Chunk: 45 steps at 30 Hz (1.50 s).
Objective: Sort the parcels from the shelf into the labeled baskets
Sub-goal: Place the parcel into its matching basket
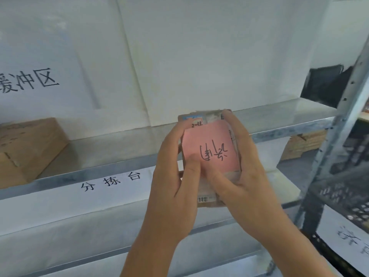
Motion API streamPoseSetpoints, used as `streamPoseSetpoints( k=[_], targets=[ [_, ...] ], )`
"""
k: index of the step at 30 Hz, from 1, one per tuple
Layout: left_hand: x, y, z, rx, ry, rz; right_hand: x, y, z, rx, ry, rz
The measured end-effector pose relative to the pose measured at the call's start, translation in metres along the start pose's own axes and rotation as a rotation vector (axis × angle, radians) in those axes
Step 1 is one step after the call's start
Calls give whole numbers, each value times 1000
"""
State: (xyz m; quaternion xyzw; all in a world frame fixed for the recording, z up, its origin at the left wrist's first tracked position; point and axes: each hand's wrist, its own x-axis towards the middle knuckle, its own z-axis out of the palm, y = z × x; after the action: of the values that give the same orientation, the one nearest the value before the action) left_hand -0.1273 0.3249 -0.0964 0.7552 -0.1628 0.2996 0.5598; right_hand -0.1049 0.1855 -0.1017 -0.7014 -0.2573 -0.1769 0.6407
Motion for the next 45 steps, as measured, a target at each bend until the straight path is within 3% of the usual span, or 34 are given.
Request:
streamPoseSetpoints(
  k=[15, 20, 35, 40, 45],
  targets=[
    [46, 21, 273, -26, -343, 20, -8, 53, -272, -286, 196, 57],
    [51, 15, 343, -41, -512, -7, -27, 81, -333, -407, 264, 189],
    [86, -46, 523, -164, -1040, 20, -24, 165, -420, -915, 685, 715],
    [109, -82, 568, -356, -1179, -141, -18, 198, -444, -965, 900, 854],
    [127, -137, 611, -8, -1083, -12, -12, 236, -471, -1030, 1000, 999]
  ],
)
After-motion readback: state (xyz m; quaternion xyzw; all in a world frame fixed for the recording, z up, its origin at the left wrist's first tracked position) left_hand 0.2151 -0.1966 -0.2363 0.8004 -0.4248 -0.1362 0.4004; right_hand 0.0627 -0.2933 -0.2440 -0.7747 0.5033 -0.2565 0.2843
